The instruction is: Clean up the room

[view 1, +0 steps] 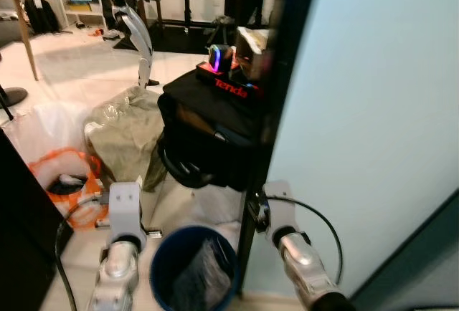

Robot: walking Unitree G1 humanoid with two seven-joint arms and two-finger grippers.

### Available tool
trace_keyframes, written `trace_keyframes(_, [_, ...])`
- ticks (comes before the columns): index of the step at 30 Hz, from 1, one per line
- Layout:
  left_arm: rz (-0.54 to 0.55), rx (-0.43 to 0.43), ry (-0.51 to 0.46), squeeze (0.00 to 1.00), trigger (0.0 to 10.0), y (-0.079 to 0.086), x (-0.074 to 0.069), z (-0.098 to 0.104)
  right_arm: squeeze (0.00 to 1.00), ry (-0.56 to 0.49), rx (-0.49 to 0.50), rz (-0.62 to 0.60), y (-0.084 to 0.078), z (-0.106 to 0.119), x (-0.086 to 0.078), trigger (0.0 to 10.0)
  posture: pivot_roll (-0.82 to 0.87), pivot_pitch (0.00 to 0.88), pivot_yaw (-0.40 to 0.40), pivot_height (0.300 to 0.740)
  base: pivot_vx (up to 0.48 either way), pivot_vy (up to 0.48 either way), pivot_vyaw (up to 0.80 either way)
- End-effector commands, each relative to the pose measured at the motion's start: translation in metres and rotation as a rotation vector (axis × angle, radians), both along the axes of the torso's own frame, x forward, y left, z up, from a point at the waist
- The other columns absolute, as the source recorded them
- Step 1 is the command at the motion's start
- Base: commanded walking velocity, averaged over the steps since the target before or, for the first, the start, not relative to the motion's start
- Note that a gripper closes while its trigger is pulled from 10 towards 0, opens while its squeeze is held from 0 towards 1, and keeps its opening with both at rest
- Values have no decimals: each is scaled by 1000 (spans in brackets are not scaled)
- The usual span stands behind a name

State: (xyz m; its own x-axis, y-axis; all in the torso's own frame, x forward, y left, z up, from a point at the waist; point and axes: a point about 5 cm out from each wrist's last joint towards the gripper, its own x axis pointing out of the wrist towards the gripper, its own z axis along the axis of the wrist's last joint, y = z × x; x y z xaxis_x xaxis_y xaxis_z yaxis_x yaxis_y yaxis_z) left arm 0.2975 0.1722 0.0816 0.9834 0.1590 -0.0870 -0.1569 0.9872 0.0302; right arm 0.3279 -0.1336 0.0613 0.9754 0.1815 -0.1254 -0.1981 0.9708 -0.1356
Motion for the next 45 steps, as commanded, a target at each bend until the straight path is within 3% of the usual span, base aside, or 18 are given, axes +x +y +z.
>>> trace_keyframes(1, [-9, 3, 40, 0, 10000, 0, -1, -8, 0, 8, 4, 2, 2, -1, -1, 10000, 68, 95, -35, 740, 0, 0, 0])
trace_keyframes(5, [-84, 94, 69, 0, 10000, -2, 3, -12, 0, 19, 4, 13, 3, -2, 0, 10000, 65, 103, -42, 740, 0, 0, 0])
trace_keyframes(6, [-146, 165, 87, 0, 10000, -4, 8, -14, 0, 39, -9, 30, 4, -3, 0, 10000, 63, 109, -45, 740, 0, 0, 0])
trace_keyframes(9, [-208, 235, 105, 0, 10000, -5, 13, -16, 0, 60, -35, 57, 6, -6, 0, 10000, 60, 115, -46, 740, 0, 0, 0])
trace_keyframes(10, [-268, 319, 124, 0, 10000, -5, 21, -16, 0, 121, -74, 92, 8, -13, -2, 10000, 53, 137, -44, 740, 0, 0, 0])
trace_keyframes(16, [-326, 413, 151, 0, 10000, -3, 30, -15, 0, 201, -120, 144, 9, -22, -6, 10000, 46, 147, -40, 740, 0, 0, 0])
trace_keyframes(19, [-392, 544, 168, 0, 10000, -2, 42, -10, 0, 307, -150, 289, 16, -36, -20, 10000, 20, 202, -25, 740, 0, 0, 0])
trace_keyframes(30, [-445, 564, 156, 0, 10000, -20, 51, -10, 0, 339, -143, 464, 30, -39, -45, 10000, -34, 265, -7, 740, 0, 0, 0])
trace_keyframes(36, [-446, 579, 136, 0, 10000, -28, 53, -10, 0, 340, -134, 465, 32, -39, -51, 10000, -42, 274, -4, 740, 0, 0, 0])
trace_keyframes(45, [-414, 621, 127, 0, 10000, -25, 54, -11, 0, 352, -127, 466, 29, -33, -55, 10000, -40, 276, -4, 740, 0, 0, 0])
